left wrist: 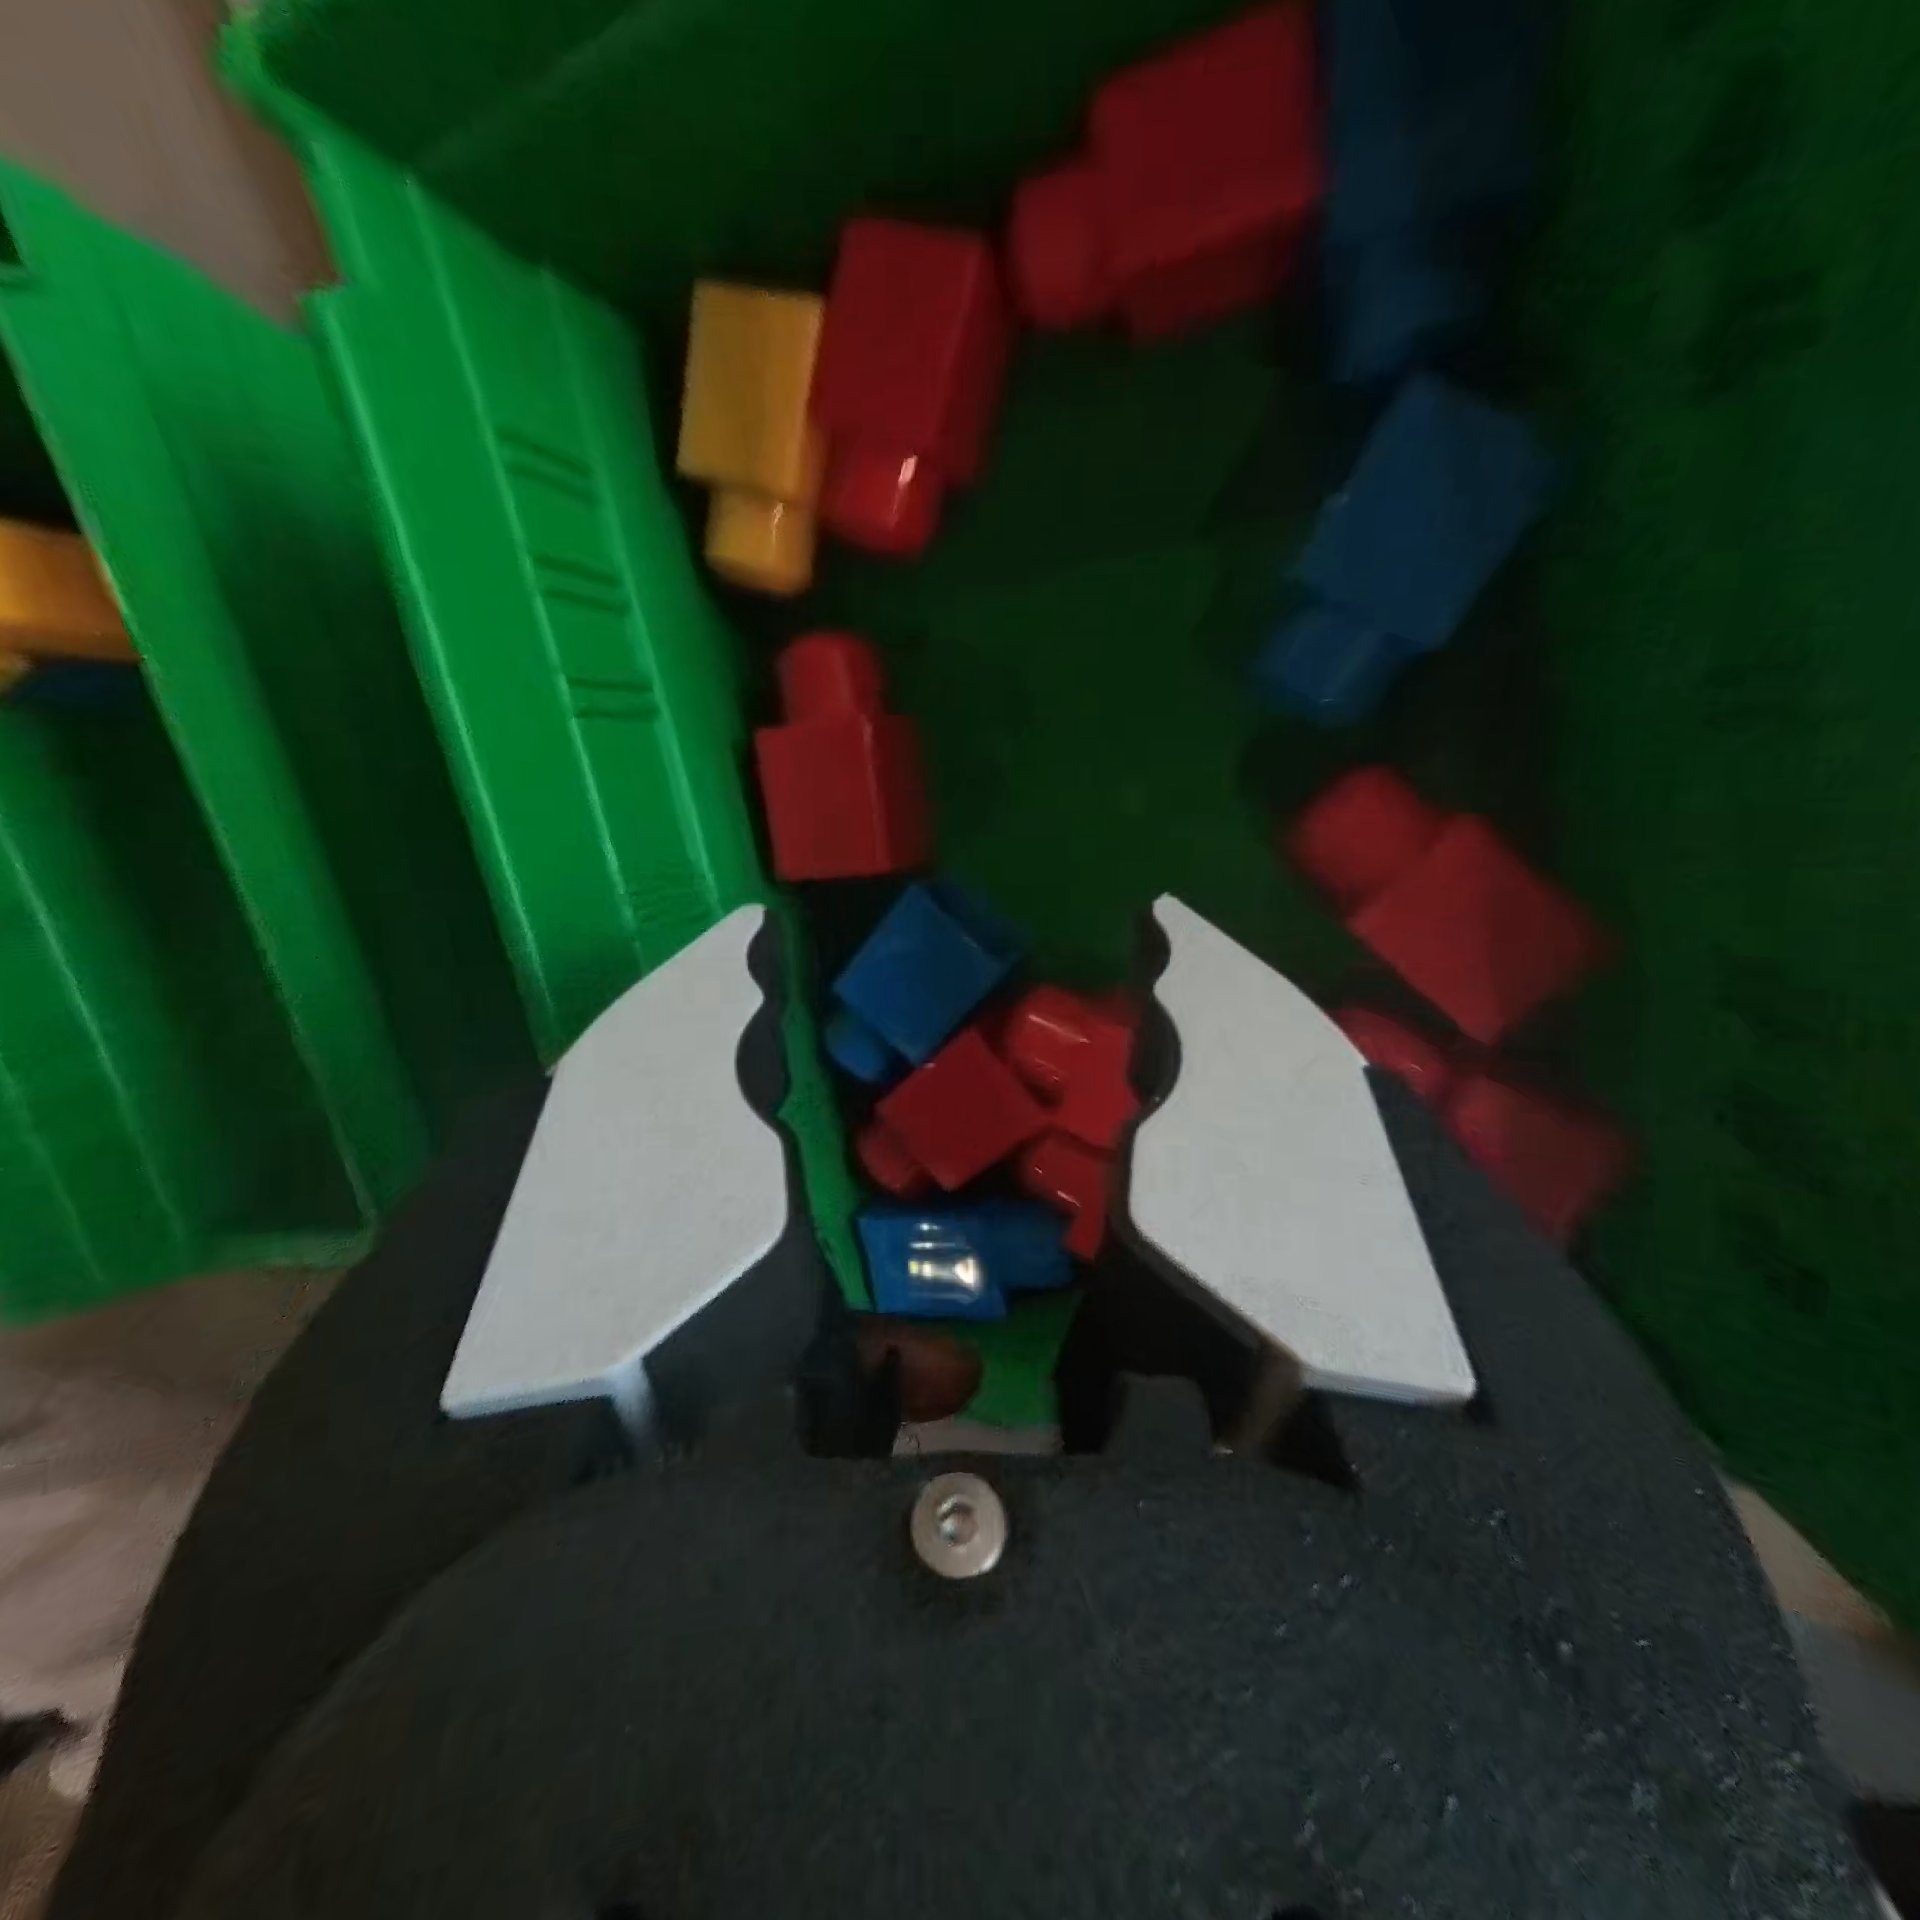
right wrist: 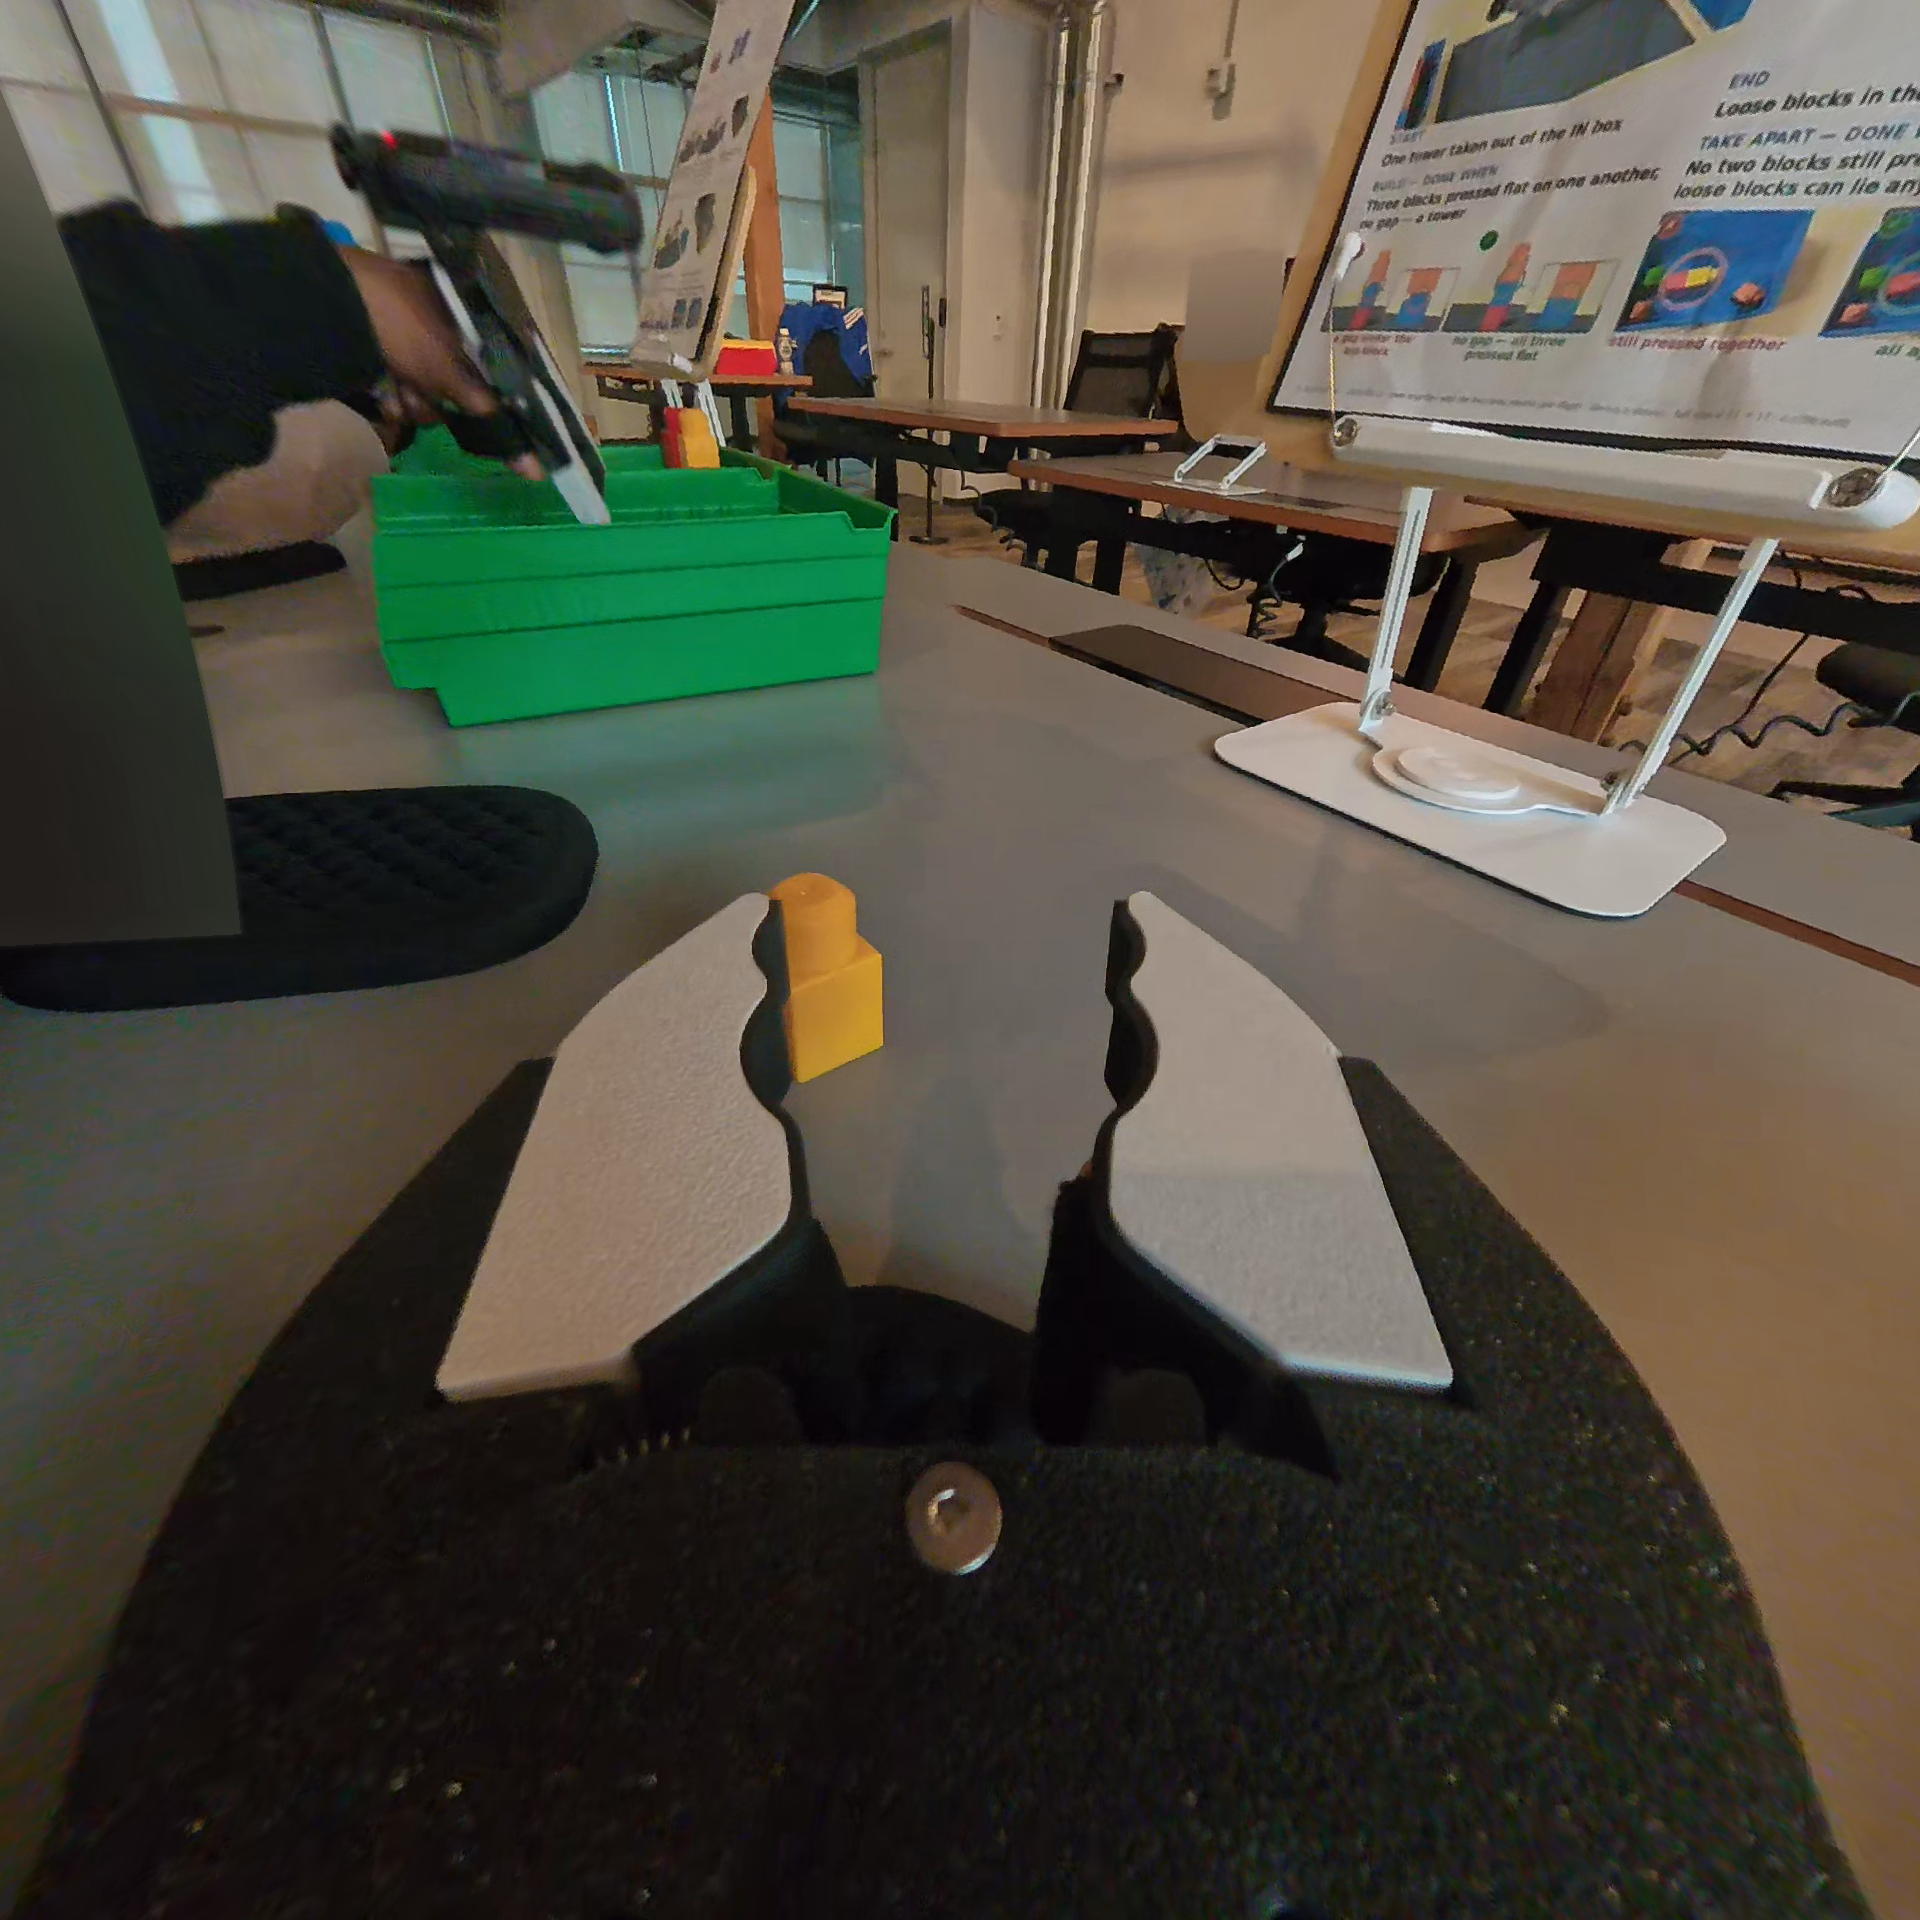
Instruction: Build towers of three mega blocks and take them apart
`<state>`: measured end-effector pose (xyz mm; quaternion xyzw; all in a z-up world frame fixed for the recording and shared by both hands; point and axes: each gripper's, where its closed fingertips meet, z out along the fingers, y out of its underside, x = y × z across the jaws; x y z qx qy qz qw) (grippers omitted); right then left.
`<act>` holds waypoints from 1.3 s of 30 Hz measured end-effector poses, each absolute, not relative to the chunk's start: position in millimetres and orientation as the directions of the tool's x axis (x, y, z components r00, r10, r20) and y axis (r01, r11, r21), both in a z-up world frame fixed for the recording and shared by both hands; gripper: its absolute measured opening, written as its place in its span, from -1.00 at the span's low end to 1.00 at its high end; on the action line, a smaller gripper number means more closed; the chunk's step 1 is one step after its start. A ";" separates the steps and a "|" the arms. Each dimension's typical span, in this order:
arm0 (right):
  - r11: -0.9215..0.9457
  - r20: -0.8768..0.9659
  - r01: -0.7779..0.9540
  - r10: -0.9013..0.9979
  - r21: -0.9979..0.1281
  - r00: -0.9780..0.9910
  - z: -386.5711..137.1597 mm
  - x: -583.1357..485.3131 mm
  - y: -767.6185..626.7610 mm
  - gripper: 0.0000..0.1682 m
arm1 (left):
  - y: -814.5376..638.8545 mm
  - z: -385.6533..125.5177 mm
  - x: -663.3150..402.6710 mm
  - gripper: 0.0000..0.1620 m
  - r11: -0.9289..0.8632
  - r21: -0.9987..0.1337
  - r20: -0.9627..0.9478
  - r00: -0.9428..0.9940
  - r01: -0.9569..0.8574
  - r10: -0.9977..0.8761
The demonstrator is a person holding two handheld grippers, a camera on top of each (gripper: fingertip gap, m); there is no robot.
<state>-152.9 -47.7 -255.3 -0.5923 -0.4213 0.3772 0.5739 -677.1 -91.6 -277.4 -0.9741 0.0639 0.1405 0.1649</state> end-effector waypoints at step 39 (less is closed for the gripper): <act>-0.007 -0.004 0.006 0.933 -1.000 0.360 -249.5 -147.3 -45.3 -0.39 | -69.8 -336.7 -713.8 -0.51 -0.915 -0.398 -0.273 0.960 -0.061 0.055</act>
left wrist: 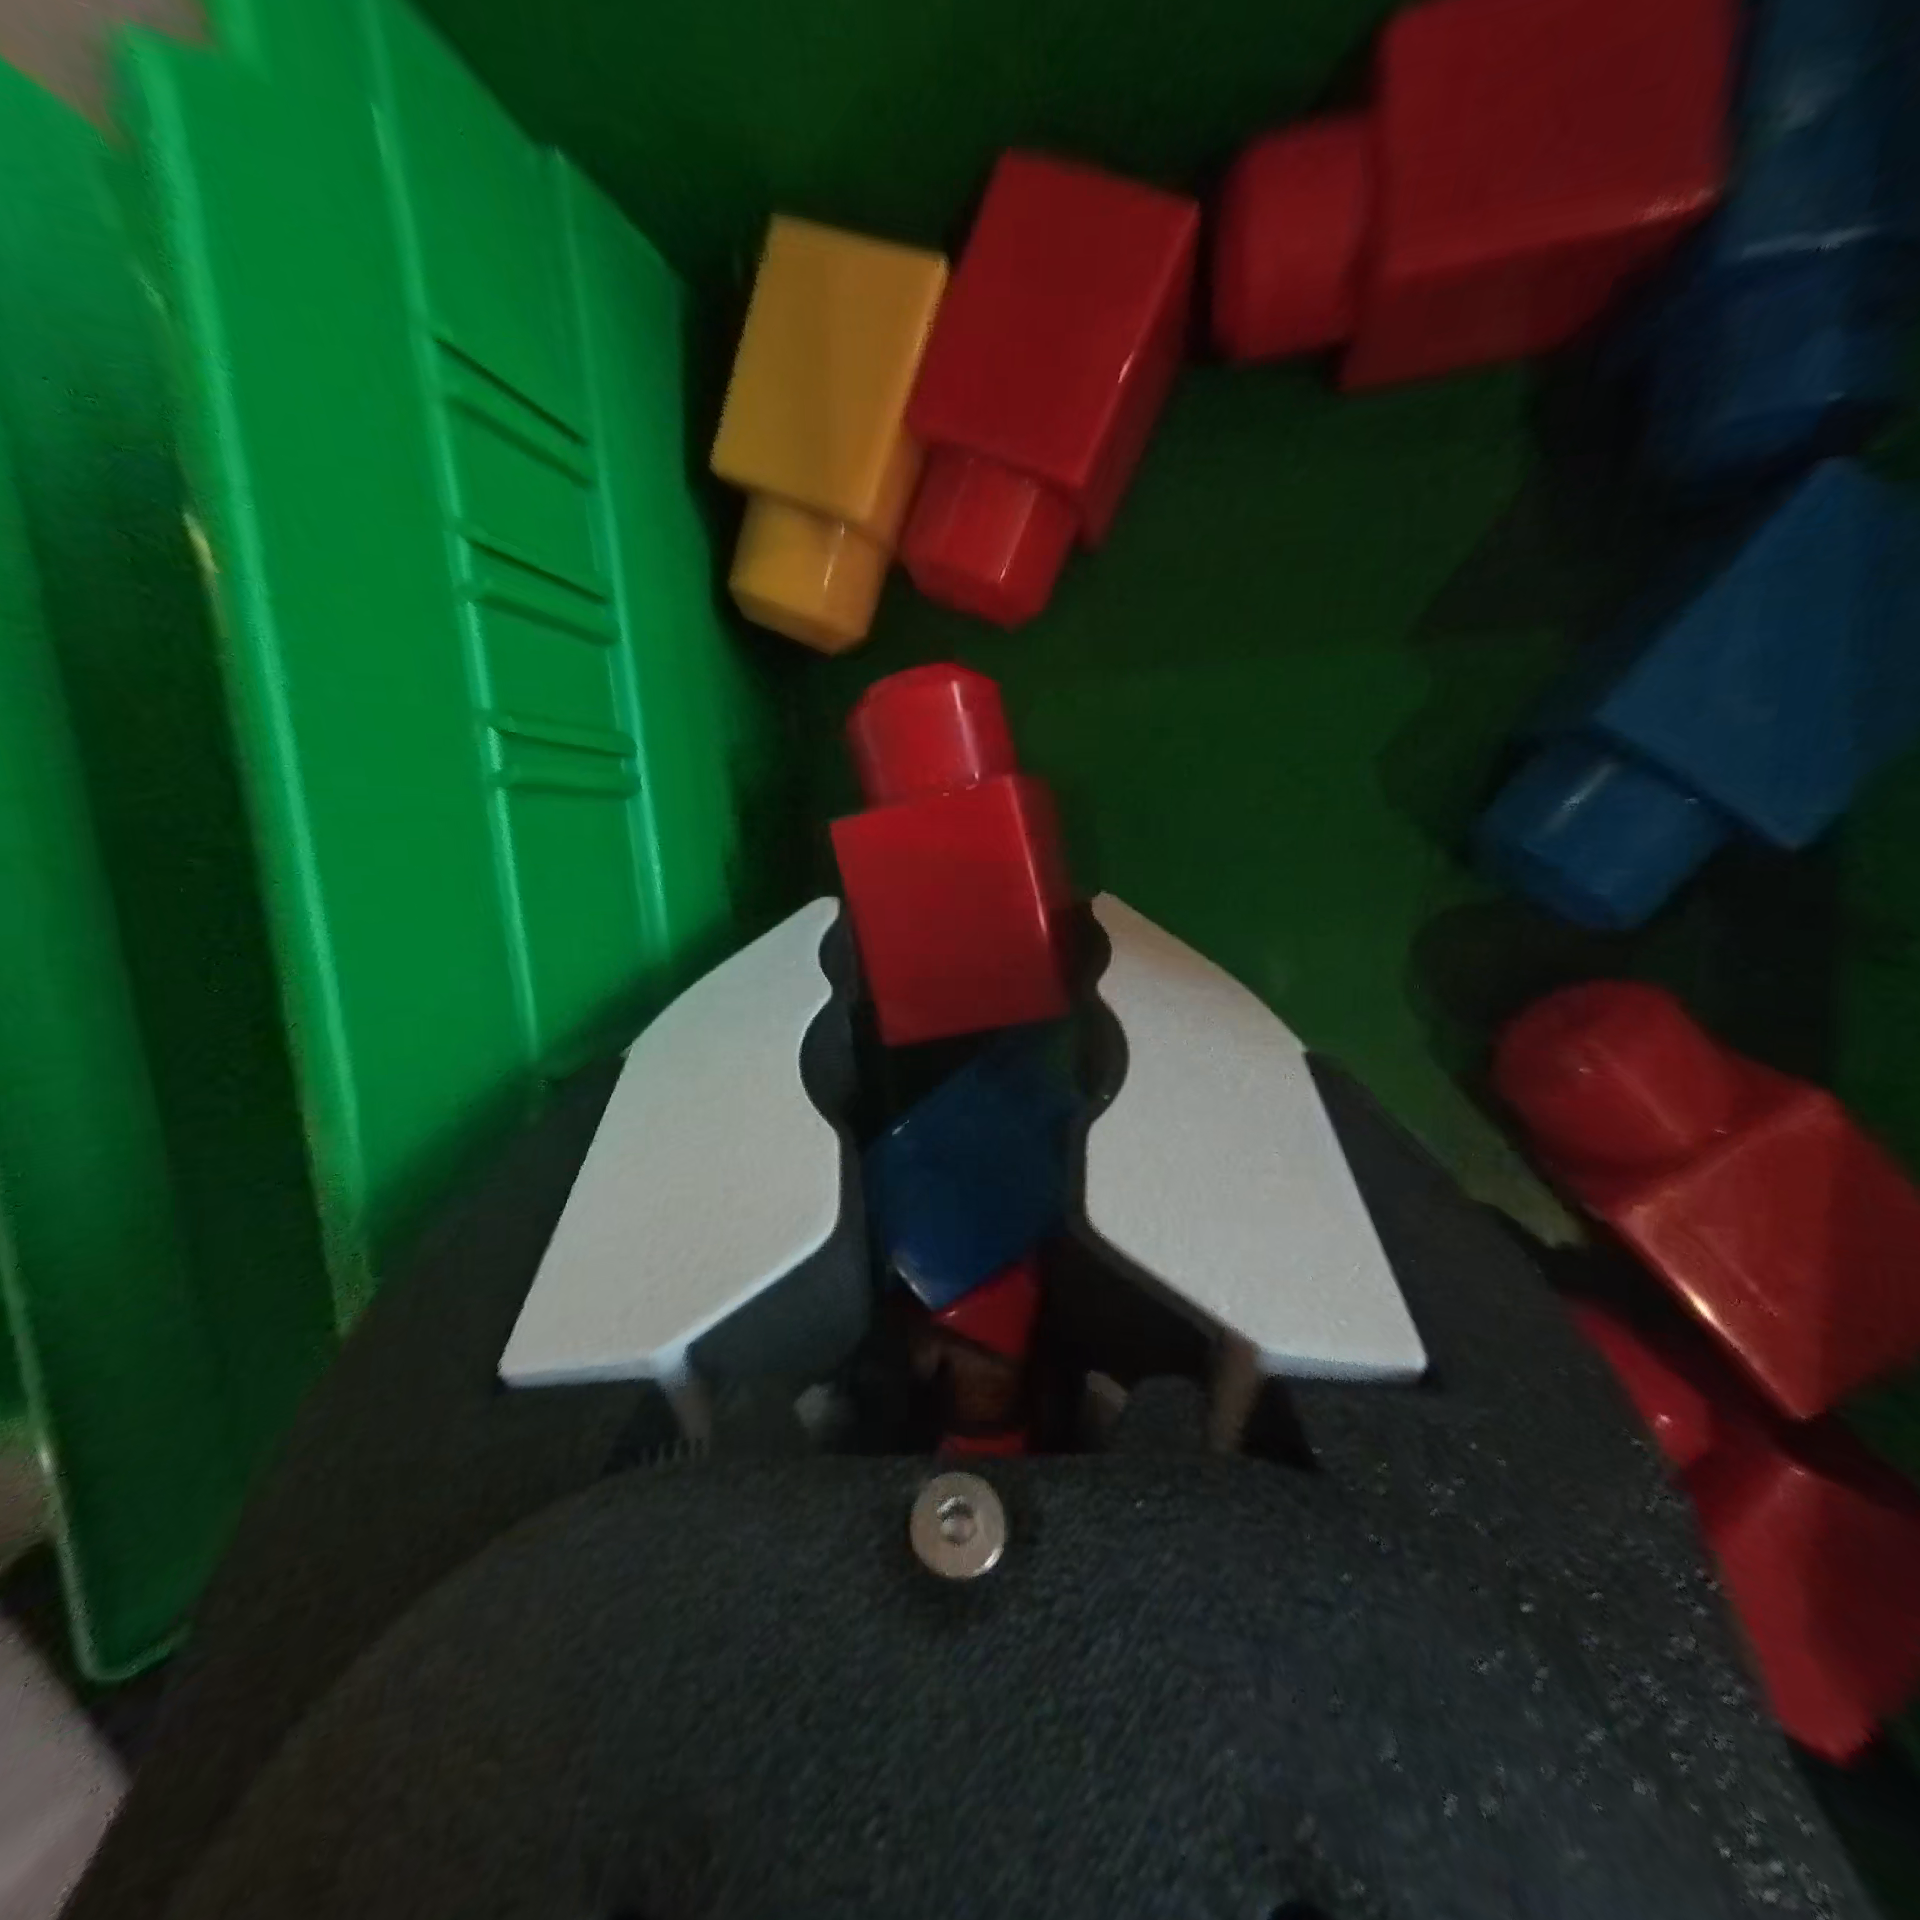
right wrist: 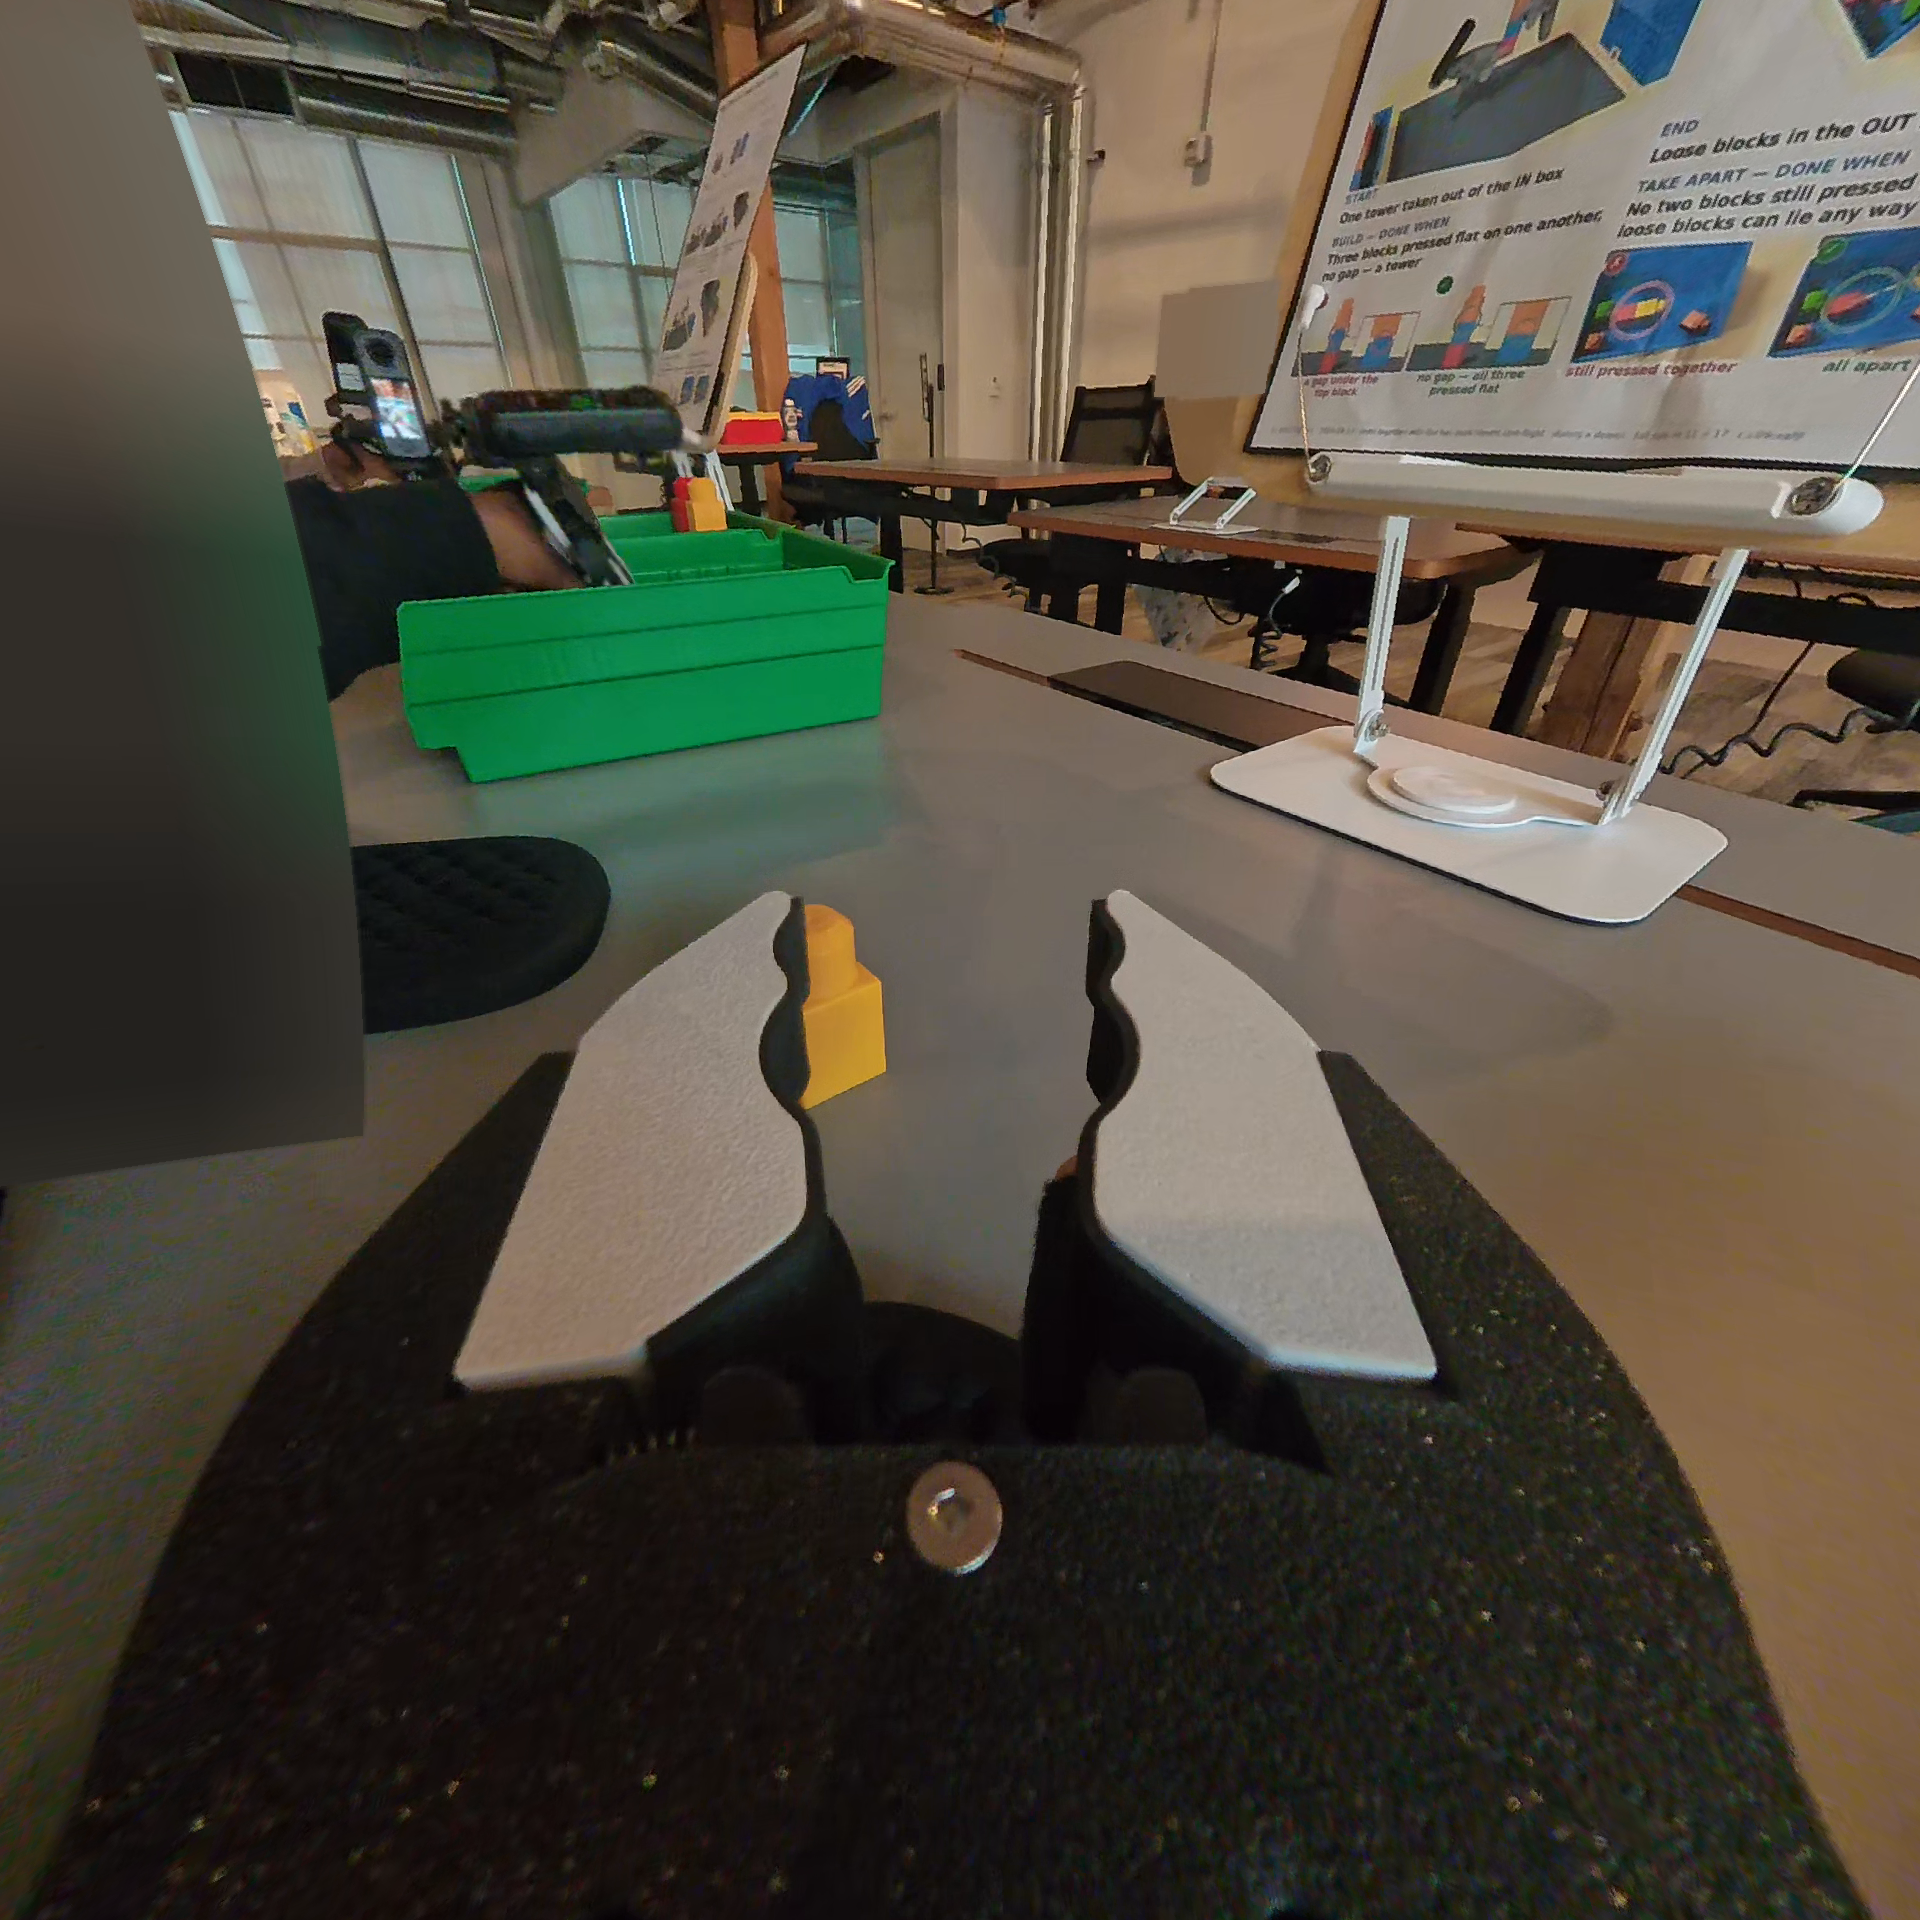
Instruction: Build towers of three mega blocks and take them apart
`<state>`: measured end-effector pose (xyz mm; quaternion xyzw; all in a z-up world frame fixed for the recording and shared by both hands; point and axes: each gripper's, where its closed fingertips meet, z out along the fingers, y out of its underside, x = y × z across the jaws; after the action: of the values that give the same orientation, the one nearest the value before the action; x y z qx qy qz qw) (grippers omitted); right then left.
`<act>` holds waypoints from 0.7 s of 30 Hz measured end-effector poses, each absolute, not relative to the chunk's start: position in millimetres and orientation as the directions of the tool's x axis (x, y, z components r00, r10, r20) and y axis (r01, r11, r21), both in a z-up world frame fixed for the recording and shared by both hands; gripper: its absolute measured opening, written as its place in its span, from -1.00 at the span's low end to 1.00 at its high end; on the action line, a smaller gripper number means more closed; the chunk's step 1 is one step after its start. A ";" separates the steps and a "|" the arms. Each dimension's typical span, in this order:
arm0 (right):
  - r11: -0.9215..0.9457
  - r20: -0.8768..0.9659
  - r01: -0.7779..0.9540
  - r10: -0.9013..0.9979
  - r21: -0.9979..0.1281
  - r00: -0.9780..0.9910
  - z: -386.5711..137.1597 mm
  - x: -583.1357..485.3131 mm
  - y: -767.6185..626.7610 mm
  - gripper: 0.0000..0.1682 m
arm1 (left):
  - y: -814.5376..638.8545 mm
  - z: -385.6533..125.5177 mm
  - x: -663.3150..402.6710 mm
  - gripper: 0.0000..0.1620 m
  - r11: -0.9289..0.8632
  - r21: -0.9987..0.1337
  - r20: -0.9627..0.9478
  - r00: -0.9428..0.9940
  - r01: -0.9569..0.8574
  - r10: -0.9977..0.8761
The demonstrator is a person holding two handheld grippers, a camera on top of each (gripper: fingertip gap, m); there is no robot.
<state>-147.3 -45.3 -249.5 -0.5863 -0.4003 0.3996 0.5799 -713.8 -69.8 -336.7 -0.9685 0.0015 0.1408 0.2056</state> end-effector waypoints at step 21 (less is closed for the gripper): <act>-0.002 0.039 0.122 0.941 -0.992 0.335 -263.0 -158.4 -49.1 -0.44 | -54.1 -157.8 -417.8 -0.52 -0.028 -0.959 -0.220 0.803 -0.282 -0.554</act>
<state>-158.4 -49.1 -263.0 -0.6027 -0.4413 0.3713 0.5515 -417.8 -54.1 -157.8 -0.7090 0.2949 -0.1075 0.6315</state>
